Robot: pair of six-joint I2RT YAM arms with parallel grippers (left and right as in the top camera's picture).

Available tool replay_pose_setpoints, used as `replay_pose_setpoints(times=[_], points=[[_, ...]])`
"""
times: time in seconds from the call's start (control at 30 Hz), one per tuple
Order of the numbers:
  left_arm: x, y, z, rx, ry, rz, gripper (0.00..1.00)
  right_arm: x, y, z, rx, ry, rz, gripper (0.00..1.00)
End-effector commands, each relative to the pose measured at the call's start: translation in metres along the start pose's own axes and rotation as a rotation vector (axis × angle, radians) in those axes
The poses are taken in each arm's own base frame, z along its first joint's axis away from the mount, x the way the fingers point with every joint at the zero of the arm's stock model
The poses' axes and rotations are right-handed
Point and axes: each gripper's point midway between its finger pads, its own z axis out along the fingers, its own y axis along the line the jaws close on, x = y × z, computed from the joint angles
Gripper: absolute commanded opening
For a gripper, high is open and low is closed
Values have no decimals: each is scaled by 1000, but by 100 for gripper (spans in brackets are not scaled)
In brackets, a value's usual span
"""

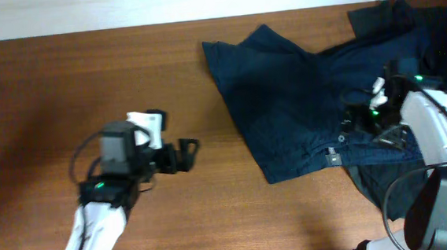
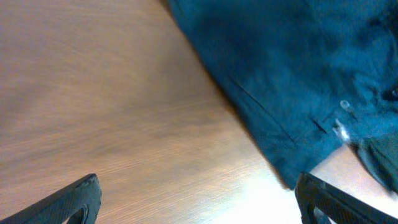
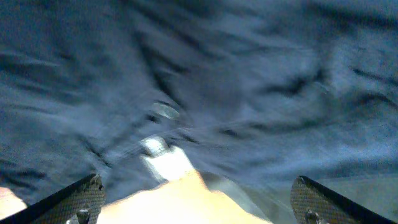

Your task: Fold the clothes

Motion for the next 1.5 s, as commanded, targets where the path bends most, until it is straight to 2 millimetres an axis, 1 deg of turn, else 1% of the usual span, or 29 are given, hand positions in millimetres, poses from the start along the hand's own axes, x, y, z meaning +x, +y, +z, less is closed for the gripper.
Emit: replay_pose_setpoints(times=[0.0,0.03,0.1,0.17,0.23,0.27,0.3,0.37,0.4,0.43,0.53,0.57,0.67,0.73,0.77,0.83,0.87,0.9,0.93,0.97,1.0,1.03,1.1,1.2,1.23,1.33,1.37,1.43,1.47], points=[[31,-46,51,120,159,-163,99,7,-22,-11,5,12,72,99],[45,-67,70,176,211,-188,99,10,-26,-11,6,24,88,99],[62,-87,91,221,268,-246,99,11,-27,-11,7,28,91,98],[86,-110,115,249,338,-330,98,11,-27,-11,6,28,90,99],[114,-131,135,253,413,-451,93,10,-26,-11,2,28,90,99],[123,-141,142,272,425,-455,91,10,-25,-11,-2,29,90,99],[133,-154,150,301,433,-439,82,11,-25,-11,-5,29,90,99],[152,-157,159,266,464,-494,76,11,-23,-11,-12,30,89,99],[159,-153,165,222,459,-520,70,11,-23,-11,-16,30,89,99],[160,-146,170,181,431,-516,59,11,-23,-11,-15,30,89,99],[155,-136,175,143,391,-519,1,11,-23,-11,-15,30,89,99],[152,-130,176,138,384,-504,1,10,-23,-11,-15,29,90,99],[147,-91,169,62,407,-471,1,10,-23,-11,-15,26,90,99],[138,-44,144,-22,453,-477,1,9,-23,-11,-14,25,90,99],[121,3,115,-116,441,-473,1,9,-23,-11,-15,25,90,99],[88,63,76,-229,352,-480,1,9,-23,-11,-16,23,90,98],[51,112,37,-325,222,-531,1,9,-23,-11,-16,22,89,99],[30,134,18,-357,141,-568,1,9,-23,-11,-17,22,89,99],[-1,162,-9,-387,12,-618,1,9,-23,-11,-17,22,89,99],[-38,191,-42,-401,-139,-654,14,9,-23,-11,-17,22,89,99],[-56,202,-58,-395,-206,-662,50,9,-22,-11,-20,23,89,99],[-69,209,-69,-387,-250,-666,99,9,-17,-12,-50,27,89,99],[-57,196,-63,-325,-184,-700,99,10,-8,-12,-102,34,67,99],[28,147,-50,-301,189,-877,99,13,19,-17,-266,36,-52,99],[51,130,-46,-298,290,-897,99,13,27,-19,-303,33,-88,99],[104,85,-27,-257,501,-860,99,14,39,-17,-311,32,-135,99],[116,75,-23,-245,542,-860,99,14,42,-16,-309,32,-146,99],[153,46,-14,-211,655,-892,99,15,50,-15,-307,29,-176,99],[166,35,-10,-182,688,-899,99,15,51,-15,-307,27,-180,99]])
